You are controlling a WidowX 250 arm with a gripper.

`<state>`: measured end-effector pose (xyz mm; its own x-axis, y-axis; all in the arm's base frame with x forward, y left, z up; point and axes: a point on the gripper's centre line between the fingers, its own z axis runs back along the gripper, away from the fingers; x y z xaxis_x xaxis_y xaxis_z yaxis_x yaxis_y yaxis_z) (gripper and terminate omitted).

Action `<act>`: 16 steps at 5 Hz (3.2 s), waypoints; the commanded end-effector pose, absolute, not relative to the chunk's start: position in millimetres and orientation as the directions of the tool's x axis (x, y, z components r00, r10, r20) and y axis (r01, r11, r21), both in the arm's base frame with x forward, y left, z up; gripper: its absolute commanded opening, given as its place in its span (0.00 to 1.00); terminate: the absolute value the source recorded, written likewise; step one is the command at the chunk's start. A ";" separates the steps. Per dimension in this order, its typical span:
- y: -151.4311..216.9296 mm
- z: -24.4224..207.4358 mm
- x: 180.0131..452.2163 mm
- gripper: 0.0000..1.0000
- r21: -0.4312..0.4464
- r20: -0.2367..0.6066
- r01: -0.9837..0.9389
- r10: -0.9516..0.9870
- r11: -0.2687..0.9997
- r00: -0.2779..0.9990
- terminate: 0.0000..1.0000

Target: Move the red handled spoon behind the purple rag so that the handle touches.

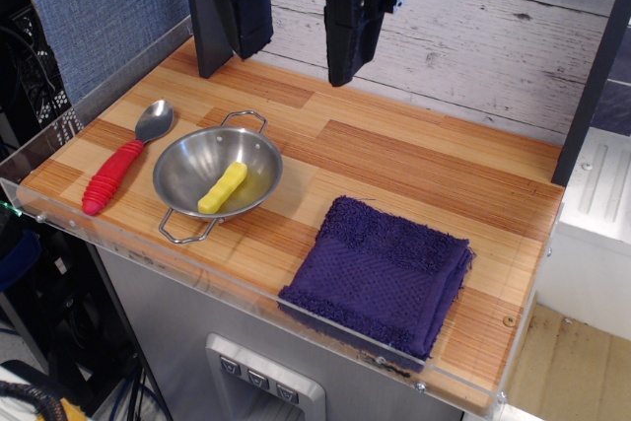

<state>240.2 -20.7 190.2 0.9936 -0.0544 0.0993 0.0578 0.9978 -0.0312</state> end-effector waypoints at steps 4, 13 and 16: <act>108.8 184.0 251.5 1.00 -0.039 0.117 -0.109 0.113 0.993 0.987 0.00; 176.8 32.0 247.4 1.00 0.013 -0.029 -0.255 0.255 0.967 0.966 0.00; 170.0 5.1 234.0 1.00 0.071 -0.114 -0.215 0.222 0.974 0.968 0.00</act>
<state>240.9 170.7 3.5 0.9689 0.2236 -0.1063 -0.2169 0.9736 0.0713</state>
